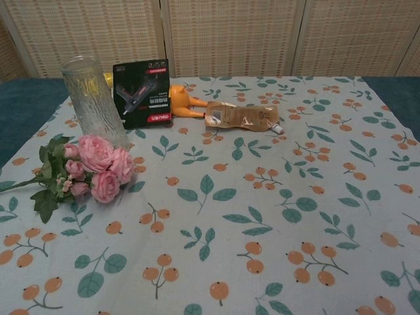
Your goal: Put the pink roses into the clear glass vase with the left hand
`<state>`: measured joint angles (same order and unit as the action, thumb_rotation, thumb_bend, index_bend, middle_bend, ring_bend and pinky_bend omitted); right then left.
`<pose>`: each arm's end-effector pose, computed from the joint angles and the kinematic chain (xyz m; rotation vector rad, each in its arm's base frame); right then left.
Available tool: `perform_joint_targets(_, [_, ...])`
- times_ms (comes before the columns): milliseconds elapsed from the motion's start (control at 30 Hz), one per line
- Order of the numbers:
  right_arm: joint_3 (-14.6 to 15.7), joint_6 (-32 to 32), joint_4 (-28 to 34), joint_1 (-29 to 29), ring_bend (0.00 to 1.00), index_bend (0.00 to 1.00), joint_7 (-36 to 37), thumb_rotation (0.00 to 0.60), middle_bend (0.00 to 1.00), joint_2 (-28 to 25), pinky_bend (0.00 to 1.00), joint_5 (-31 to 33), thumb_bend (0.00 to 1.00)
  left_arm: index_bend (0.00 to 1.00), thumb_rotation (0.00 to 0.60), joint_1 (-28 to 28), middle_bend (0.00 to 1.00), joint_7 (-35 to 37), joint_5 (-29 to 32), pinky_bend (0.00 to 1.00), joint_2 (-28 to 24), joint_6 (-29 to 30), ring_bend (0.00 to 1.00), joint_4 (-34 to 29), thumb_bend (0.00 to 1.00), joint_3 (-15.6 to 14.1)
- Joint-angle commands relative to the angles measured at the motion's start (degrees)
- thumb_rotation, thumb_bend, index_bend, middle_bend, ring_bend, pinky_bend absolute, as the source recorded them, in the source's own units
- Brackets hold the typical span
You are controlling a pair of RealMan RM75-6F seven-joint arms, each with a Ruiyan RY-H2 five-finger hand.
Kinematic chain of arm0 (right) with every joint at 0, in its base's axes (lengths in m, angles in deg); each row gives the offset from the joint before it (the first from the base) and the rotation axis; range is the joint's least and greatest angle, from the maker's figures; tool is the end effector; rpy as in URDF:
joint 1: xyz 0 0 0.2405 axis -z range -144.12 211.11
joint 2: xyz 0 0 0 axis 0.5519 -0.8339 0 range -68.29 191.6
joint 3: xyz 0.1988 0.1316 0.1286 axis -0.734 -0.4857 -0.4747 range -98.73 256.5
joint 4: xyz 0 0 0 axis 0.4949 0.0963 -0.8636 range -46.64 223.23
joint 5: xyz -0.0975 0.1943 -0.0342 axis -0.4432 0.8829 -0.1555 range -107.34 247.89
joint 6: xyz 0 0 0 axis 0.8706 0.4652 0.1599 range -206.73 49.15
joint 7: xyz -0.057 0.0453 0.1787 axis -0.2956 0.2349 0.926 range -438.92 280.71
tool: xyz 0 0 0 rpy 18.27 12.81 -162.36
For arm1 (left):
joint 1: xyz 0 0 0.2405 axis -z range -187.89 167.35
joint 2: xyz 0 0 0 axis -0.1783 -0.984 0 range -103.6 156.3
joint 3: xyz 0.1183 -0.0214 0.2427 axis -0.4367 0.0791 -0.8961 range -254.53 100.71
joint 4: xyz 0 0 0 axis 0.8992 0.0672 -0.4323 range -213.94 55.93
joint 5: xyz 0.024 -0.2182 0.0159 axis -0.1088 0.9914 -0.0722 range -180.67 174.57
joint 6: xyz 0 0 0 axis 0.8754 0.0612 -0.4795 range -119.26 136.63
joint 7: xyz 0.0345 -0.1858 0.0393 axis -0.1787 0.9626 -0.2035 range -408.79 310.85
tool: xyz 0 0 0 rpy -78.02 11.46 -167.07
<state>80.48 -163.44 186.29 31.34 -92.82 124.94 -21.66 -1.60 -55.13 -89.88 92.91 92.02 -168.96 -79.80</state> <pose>-0.3074 -0.1971 0.1300 1.5503 -0.8228 0.7632 -0.3275 0.2310 0.1215 -1.5457 -0.8583 -0.7981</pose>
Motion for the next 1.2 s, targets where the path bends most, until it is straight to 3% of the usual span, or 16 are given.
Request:
perform_joint_targets(33, [-0.11, -0.14, 0.03, 0.0, 0.0, 0.0, 0.37, 0.477, 0.0, -0.14, 0.0, -0.1, 0.19, 0.0, 0.6, 0.36, 0.0, -0.71, -0.61, 0.07, 0.74, -0.87, 0.0, 0.61, 0.35, -0.09])
perform_joint_targets(200, [0.0, -0.56, -0.2, -0.01, 0.0, 0.0, 1.46, 0.477, 0.0, -0.09, 0.0, -1.02, 0.19, 0.0, 0.6, 3.61, 0.0, 2.0, -0.38, 0.09, 3.51, -6.11, 0.0, 1.74, 0.39, 1.22])
perform_joint_targets(333, [0.39, 0.02, 0.17, -0.19, 0.0, 0.0, 3.58, 0.475, 0.0, -0.59, 0.0, -1.33, 0.19, 0.0, 0.6, 7.27, 0.0, -6.36, 8.71, 0.16, 5.73, -13.29, 0.0, 0.14, 0.34, 5.48])
perform_joint_targets(533, [0.72, 0.24, 0.28, -0.22, 0.0, 0.0, 4.43, 0.476, 0.0, -1.17, 0.0, -1.74, 0.19, 0.0, 0.6, 13.14, 0.0, -14.9, 18.35, 0.15, 8.05, -22.17, 0.0, -2.35, 0.33, 8.79])
perform_joint_targets(1000, [1.1, 2.39, 0.47, -0.99, 0.0, 0.0, 5.0, 0.477, 0.0, -1.56, 0.0, -1.4, 0.19, 0.0, 0.6, 20.14, 0.0, -27.52, 28.87, 0.16, 11.9, -25.38, 0.0, -3.97, 0.33, 10.39])
perform_joint_targets(1200, [1.57, 2.66, 0.88, -1.08, 0.0, 0.0, 6.33, 0.476, 0.0, -2.35, 0.0, -1.92, 0.19, 0.0, 0.6, 23.47, 0.0, -33.17, 35.04, 0.23, 13.7, -25.88, 0.0, -4.17, 0.33, 10.64])
